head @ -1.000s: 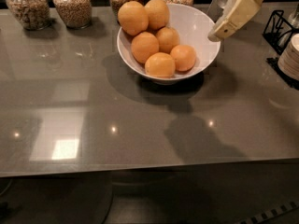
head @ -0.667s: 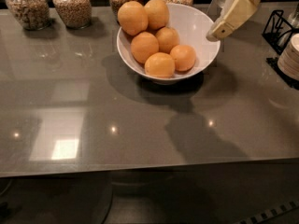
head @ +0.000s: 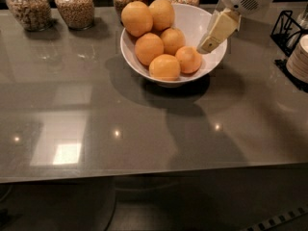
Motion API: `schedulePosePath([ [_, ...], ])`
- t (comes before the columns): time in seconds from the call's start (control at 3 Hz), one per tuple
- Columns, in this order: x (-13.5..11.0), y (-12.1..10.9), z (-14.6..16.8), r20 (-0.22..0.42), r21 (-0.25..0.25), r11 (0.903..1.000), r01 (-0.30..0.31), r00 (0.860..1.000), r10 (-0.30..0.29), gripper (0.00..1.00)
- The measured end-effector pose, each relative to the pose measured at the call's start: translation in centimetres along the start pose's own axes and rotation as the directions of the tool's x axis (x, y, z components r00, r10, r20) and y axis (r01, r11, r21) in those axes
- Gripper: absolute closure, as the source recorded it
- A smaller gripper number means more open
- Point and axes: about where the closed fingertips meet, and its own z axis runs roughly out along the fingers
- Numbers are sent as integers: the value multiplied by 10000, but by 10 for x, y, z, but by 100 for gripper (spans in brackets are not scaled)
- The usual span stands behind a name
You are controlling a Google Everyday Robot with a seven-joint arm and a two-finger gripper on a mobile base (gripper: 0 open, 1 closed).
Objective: Pick orange from white bowl
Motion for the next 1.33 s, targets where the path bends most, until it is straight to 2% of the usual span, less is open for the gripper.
schedulePosePath([
  [0.33,10,11,23,-337,-446,9990,-46,9994,31,21],
  [1.0,23,13,59,-285,-899,9960,5,9996,-31,21],
  [1.33,30,13,78,-264,-1145,9934,-90,9996,60,27],
])
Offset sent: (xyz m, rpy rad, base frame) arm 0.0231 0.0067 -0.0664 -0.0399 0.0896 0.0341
